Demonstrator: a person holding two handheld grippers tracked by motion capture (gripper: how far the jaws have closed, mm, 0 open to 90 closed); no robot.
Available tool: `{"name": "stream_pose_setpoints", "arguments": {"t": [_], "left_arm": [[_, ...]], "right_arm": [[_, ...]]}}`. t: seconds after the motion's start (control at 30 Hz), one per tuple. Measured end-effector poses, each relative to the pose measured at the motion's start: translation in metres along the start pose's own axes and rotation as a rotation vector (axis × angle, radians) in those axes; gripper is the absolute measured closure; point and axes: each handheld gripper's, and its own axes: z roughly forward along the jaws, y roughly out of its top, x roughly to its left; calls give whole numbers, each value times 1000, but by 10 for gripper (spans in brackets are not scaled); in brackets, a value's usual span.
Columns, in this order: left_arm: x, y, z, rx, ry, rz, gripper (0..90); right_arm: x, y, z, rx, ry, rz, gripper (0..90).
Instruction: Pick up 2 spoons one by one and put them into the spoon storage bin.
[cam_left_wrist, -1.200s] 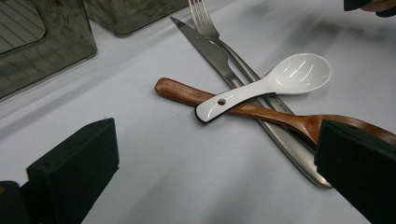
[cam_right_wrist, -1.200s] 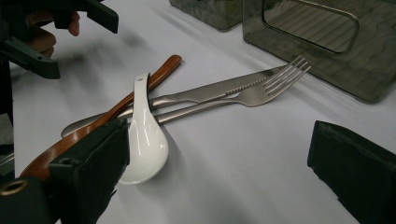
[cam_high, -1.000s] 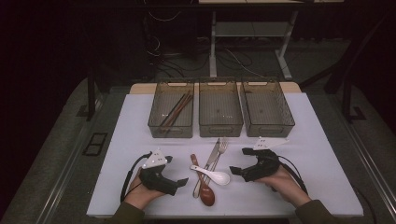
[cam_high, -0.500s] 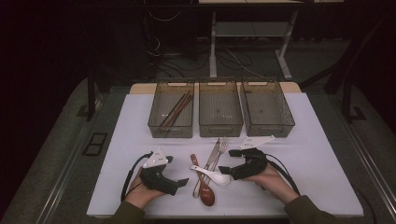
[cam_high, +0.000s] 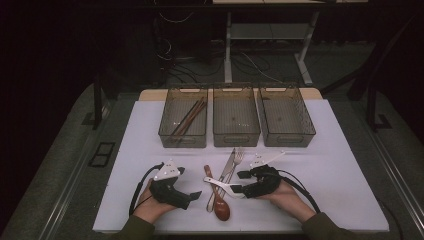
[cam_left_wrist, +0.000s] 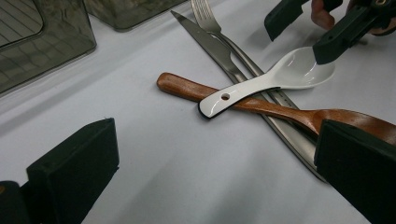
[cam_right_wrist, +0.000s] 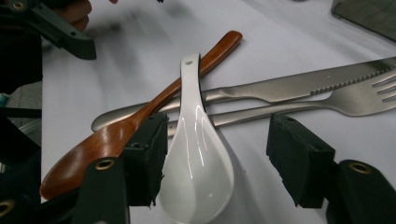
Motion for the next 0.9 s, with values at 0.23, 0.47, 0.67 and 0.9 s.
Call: {"name": "stream_pose_setpoints", "arguments": {"t": [0.23, 0.47, 0.67, 0.9], "left_arm": [[0, 0, 0, -1, -1, -1, 0], [1, 0, 0, 0, 0, -3, 0], [1, 0, 0, -1, 0, -6, 0], [1, -1, 0, -2, 1, -9, 0]], "right_arm": [[2, -3, 6, 40, 4, -25, 441], [5, -5, 8, 70, 0, -48, 478], [9, -7, 8, 79, -39, -94, 533], [12, -10, 6, 74, -40, -103, 641]]}}
